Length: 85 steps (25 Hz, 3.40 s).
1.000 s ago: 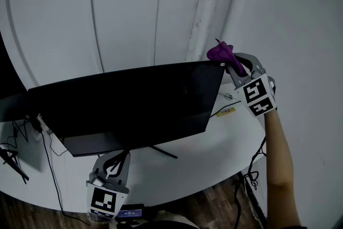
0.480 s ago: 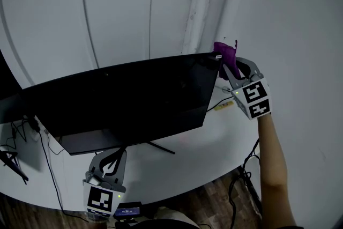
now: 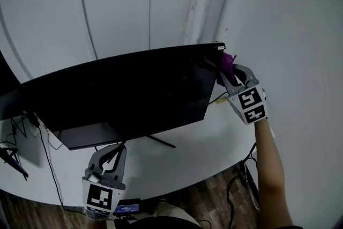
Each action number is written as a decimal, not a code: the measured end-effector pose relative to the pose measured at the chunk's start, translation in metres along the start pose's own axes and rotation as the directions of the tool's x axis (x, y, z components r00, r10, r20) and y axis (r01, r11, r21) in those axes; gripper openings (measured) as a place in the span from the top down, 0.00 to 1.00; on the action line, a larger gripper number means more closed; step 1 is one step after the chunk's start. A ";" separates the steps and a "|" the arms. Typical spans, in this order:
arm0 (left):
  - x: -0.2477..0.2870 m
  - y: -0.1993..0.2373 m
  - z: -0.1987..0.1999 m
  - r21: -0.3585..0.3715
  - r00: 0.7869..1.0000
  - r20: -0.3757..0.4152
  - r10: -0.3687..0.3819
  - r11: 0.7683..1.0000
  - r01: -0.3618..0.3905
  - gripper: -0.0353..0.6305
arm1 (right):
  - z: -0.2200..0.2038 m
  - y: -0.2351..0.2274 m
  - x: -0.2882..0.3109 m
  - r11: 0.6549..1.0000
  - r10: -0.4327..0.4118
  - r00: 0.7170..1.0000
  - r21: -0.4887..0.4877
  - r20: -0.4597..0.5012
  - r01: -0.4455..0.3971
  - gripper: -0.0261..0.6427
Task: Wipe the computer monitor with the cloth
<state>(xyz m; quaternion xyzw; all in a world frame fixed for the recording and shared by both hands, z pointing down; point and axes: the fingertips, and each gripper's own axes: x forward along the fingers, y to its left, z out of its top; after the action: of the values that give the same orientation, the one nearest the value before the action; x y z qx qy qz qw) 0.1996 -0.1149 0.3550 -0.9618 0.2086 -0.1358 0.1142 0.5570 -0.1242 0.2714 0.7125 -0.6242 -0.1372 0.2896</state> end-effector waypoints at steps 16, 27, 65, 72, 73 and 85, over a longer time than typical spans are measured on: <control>-0.004 0.007 -0.013 -0.027 0.999 -0.024 0.031 0.999 -0.031 0.94 | -0.073 0.058 0.000 0.991 0.077 0.993 0.118 -0.093 -0.066 0.84; -0.005 0.008 -0.022 -0.041 0.998 -0.049 0.049 0.998 -0.051 0.94 | -0.120 0.096 0.002 0.985 0.126 0.978 0.140 -0.164 -0.103 0.84; -0.035 0.019 -0.043 -0.060 0.990 -0.096 0.099 0.993 -0.105 0.94 | -0.221 0.166 -0.011 0.159 -0.005 0.991 0.978 -0.132 0.131 0.84; -0.045 0.024 -0.048 -0.065 0.989 -0.099 0.110 0.991 -0.117 0.94 | -0.217 0.192 -0.011 0.075 0.008 0.992 0.989 -0.125 0.124 0.84; -0.047 0.025 -0.048 -0.066 0.989 -0.099 0.112 0.991 -0.119 0.94 | -0.215 0.198 -0.011 0.075 0.019 0.993 0.990 -0.118 0.116 0.84; -0.078 0.048 -0.058 -0.080 0.982 -0.103 0.158 0.983 -0.166 0.94 | -0.174 0.249 0.003 0.124 0.096 0.992 0.990 -0.079 0.066 0.84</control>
<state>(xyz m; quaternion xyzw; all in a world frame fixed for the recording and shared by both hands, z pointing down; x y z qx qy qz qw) 0.0955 -0.1329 0.3800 -0.9380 0.2973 -0.1629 0.0722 0.4526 -0.0989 0.5555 0.7262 -0.5464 0.3572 -0.2157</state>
